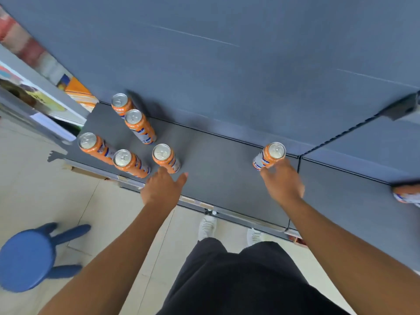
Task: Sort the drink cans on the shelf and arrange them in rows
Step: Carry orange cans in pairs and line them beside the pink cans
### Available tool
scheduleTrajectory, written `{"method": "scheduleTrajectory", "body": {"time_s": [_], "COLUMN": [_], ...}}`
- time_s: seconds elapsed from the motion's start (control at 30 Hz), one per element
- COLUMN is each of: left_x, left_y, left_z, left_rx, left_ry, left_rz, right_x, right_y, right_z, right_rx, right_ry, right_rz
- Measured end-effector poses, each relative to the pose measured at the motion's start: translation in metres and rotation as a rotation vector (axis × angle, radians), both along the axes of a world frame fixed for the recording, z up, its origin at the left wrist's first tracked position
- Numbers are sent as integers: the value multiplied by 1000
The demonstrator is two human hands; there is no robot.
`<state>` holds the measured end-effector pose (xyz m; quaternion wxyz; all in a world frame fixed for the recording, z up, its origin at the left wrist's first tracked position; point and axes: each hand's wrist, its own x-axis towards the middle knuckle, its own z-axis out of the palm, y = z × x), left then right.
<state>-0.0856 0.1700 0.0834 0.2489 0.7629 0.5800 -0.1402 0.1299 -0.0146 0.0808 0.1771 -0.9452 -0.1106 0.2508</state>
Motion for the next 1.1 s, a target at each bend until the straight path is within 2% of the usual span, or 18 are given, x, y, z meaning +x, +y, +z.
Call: {"method": "scheduleTrajectory", "body": {"time_s": [0.1, 0.23, 0.37, 0.47, 0.7, 0.83, 0.93, 1.1], "left_x": [-5, -3, -6, -3, 18, 20, 26, 35], "left_y": [29, 48, 62, 67, 73, 75, 67, 55], "left_z": [-22, -41, -65, -68, -73, -64, -47, -18], "left_rx": [-112, -215, -269, -292, -271, -333, -423, -543], "left_ry": [-21, -301, -459, -488, -564, -561, -602, -693], "left_rz": [83, 363, 438, 466, 443, 372, 305, 70], "right_x": [5, 15, 27, 36, 41, 32, 29, 30], "right_y": [8, 16, 28, 36, 34, 21, 14, 8], "right_z": [-11, -25, -36, -43, -50, -41, -29, 3], "right_rx": [24, 110, 170, 206, 399, 443, 522, 560], "right_ry": [92, 156, 182, 196, 176, 220, 320, 532], "right_rz": [-197, -296, -384, -420, -452, -416, -339, -169]}}
